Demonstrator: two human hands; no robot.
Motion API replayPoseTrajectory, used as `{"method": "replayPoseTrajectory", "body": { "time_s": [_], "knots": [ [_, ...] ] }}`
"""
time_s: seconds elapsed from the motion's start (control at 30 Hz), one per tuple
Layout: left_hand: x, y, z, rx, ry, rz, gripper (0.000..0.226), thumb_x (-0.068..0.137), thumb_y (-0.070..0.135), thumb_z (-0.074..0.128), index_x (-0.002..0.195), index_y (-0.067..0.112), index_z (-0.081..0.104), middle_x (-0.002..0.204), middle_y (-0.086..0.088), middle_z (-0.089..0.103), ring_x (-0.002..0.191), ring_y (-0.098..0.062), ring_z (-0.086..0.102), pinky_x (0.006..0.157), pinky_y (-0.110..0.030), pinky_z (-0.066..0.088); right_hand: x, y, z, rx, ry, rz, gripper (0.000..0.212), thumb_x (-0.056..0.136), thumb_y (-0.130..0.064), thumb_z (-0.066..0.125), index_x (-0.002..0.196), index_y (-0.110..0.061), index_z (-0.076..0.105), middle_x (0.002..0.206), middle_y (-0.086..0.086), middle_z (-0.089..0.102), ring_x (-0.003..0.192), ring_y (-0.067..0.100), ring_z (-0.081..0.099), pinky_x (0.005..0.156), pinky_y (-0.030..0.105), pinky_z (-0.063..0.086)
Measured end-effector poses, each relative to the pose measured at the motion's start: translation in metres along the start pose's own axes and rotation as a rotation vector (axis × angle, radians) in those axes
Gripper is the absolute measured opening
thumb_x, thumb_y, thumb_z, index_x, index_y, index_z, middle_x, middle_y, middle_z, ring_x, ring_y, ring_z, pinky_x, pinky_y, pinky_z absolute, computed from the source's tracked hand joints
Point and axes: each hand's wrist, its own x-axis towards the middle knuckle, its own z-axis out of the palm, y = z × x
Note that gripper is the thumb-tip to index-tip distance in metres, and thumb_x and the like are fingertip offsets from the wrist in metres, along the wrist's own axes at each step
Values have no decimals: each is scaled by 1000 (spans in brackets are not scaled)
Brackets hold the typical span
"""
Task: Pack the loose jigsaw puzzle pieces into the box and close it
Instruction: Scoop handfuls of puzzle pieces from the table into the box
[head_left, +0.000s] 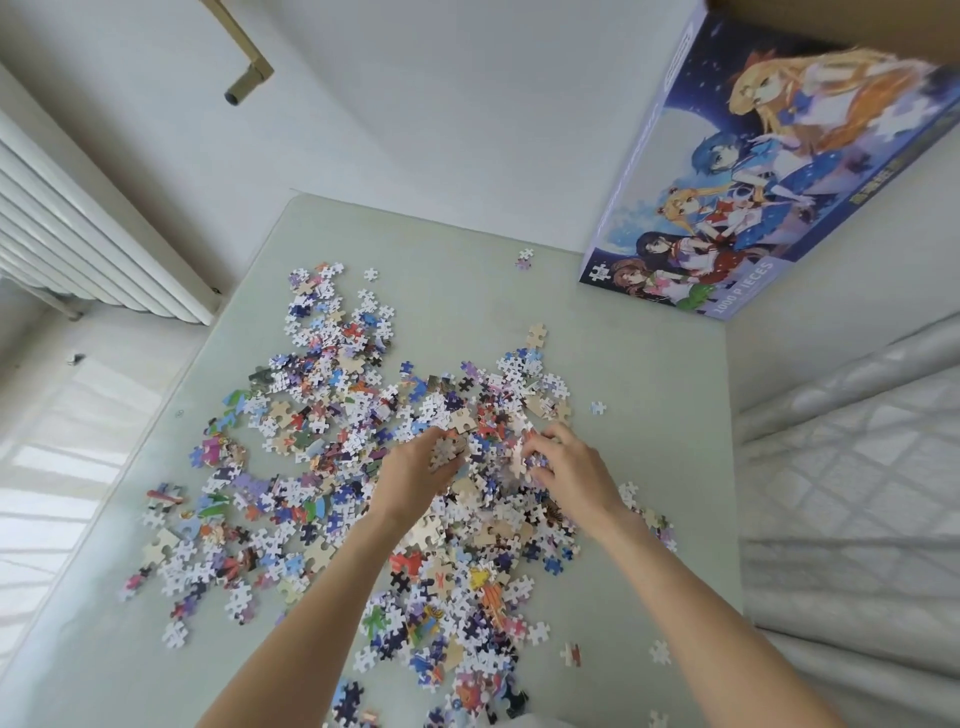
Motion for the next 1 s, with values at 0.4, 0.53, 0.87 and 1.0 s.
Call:
{"method": "replayPoseTrajectory", "body": {
  "time_s": [0.4, 0.53, 0.87, 1.0],
  "knots": [
    [39, 101, -31, -141, 70, 188, 28, 82, 33, 67, 99, 12, 60, 64, 5, 66, 46, 0, 59, 44, -13, 46, -8, 20, -107, 389, 293, -7, 22, 75, -14, 77, 92, -25, 68, 97, -10, 62, 91, 1, 58, 80, 10, 39],
    [80, 173, -62, -252, 115, 322, 19, 81, 29, 70, 93, 16, 62, 71, -1, 69, 53, -7, 65, 56, -28, 57, -1, 27, -188, 391, 437, -103, 22, 73, -17, 78, 93, -21, 69, 96, -8, 64, 89, 0, 58, 81, 12, 43],
    [214, 377, -122, -163, 352, 700, 28, 80, 35, 69, 99, 16, 61, 84, -6, 69, 68, -20, 63, 67, -31, 54, 74, 79, -396, 103, 810, -200, 26, 73, -17, 78, 97, -17, 69, 101, -5, 62, 91, 8, 55, 81, 19, 38],
    [247, 419, -121, 2, 421, 842, 31, 84, 33, 65, 105, 12, 58, 87, -6, 67, 73, -26, 61, 68, -32, 50, 106, 100, -432, 5, 836, -253, 25, 74, -12, 76, 97, -17, 68, 114, 3, 64, 101, 13, 59, 89, 22, 40]
  ]
}}
